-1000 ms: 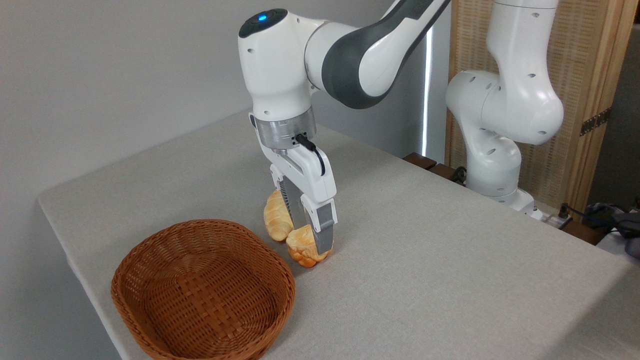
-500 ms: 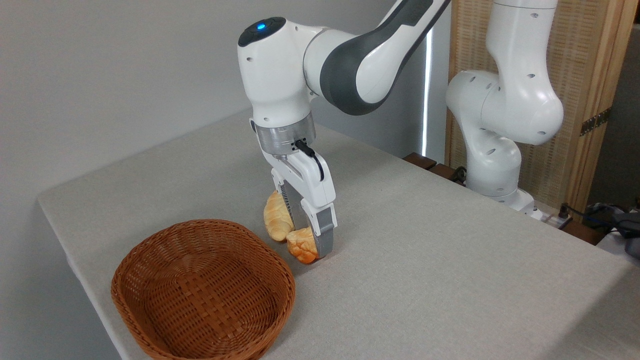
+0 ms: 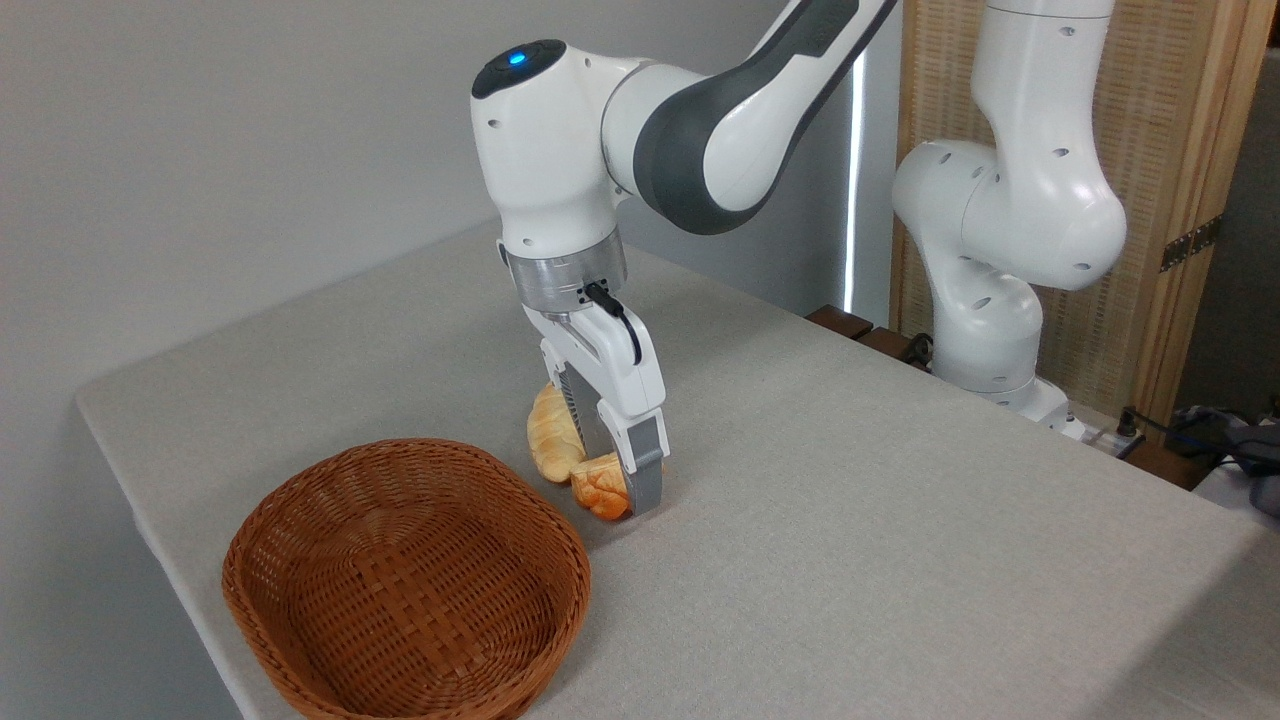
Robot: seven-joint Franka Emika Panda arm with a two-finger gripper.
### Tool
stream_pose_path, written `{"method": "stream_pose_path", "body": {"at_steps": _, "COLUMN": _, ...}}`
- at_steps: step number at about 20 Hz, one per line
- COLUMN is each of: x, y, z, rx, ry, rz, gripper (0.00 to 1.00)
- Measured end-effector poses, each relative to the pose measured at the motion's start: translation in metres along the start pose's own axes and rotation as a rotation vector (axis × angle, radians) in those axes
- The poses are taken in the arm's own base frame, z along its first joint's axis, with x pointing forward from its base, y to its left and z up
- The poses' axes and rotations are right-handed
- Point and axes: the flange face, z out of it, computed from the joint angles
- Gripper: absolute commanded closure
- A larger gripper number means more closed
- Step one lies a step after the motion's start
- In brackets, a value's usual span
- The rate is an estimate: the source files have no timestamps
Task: Put bread into the basket
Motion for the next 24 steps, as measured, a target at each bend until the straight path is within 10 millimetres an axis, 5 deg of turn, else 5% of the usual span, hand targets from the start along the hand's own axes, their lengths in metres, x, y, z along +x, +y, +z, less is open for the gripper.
{"method": "stream_pose_path", "body": {"at_steps": 17, "x": 0.0, "y": 0.0, "z": -0.003, "rx": 0.005, "ry": 0.004, "rz": -0.001, "gripper": 0.56}}
{"method": "stream_pose_path", "body": {"at_steps": 24, "x": -0.001, "y": -0.002, "z": -0.046, "rx": 0.042, "ry": 0.04, "rz": -0.005, "gripper": 0.55}}
